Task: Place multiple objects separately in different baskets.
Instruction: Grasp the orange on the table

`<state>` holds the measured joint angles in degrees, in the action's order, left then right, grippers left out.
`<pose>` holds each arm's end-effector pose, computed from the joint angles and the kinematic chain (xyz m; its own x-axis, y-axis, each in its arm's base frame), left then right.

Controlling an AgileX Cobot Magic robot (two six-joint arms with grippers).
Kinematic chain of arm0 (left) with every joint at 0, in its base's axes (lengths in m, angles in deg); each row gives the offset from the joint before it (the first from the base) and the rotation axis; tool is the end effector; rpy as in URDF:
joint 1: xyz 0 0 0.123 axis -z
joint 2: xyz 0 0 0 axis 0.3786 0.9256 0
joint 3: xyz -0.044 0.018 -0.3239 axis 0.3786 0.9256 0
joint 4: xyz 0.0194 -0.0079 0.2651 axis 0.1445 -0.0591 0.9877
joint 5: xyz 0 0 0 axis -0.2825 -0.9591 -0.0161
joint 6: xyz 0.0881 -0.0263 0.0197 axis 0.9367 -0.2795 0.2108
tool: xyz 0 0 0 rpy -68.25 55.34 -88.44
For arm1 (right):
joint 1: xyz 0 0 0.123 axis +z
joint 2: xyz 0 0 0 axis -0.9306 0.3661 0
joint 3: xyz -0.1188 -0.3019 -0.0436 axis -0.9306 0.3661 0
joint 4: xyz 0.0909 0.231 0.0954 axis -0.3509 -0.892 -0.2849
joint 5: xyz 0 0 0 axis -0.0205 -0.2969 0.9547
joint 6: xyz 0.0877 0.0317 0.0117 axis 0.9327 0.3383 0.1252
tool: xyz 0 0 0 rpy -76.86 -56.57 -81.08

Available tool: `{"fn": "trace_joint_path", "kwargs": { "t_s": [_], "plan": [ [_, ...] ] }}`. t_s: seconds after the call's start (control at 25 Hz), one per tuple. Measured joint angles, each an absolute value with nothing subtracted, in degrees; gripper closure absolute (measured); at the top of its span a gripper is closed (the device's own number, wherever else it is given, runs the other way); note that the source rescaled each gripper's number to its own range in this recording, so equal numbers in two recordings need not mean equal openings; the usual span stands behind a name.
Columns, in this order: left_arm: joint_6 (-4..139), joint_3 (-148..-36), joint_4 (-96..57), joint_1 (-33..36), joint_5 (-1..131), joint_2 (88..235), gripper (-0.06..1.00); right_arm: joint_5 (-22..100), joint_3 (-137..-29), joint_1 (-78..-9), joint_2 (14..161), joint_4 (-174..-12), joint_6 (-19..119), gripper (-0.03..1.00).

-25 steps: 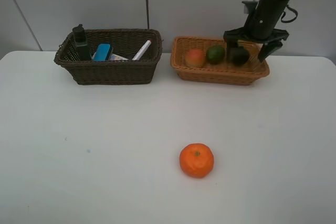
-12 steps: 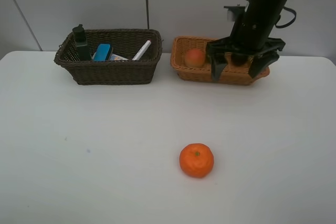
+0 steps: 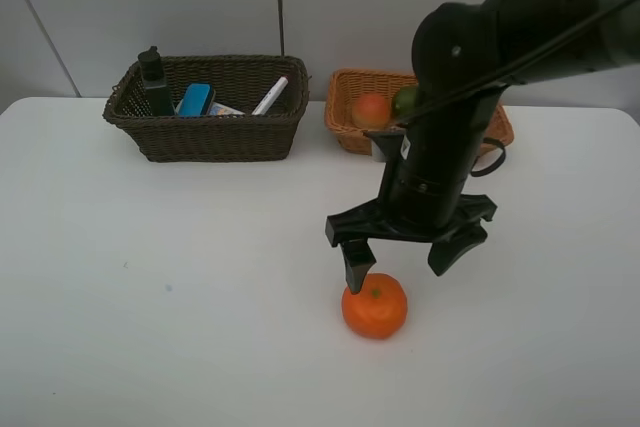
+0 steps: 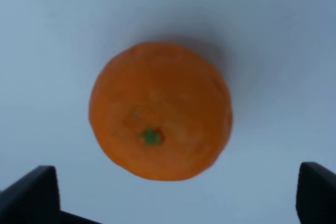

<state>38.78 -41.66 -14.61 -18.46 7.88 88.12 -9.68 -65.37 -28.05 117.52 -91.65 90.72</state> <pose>-0.0358 -0.0101 0.2861 -0.4372 0.0443 -0.8983 0.1907 0.9806 -0.0444 0.2473 0.2235 0.2001 -0.9403 -0.3277 0.0921 -0.3221 0.9440 0.0714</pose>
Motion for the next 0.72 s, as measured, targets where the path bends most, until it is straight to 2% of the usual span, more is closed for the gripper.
{"fn": "trace_joint_path", "kwargs": {
  "t_s": [0.2, 0.72],
  "plan": [
    [38.78, -41.66, -14.61, -18.46, 7.88, 88.12, -0.06, -3.29, -62.02, -25.32, 117.52, -92.13, 90.91, -0.03],
    [38.78, -41.66, -14.61, -18.46, 7.88, 88.12, -0.06, 4.83, -58.65, -24.91, 120.31, -91.49, 91.1, -0.03]
  ]
}}
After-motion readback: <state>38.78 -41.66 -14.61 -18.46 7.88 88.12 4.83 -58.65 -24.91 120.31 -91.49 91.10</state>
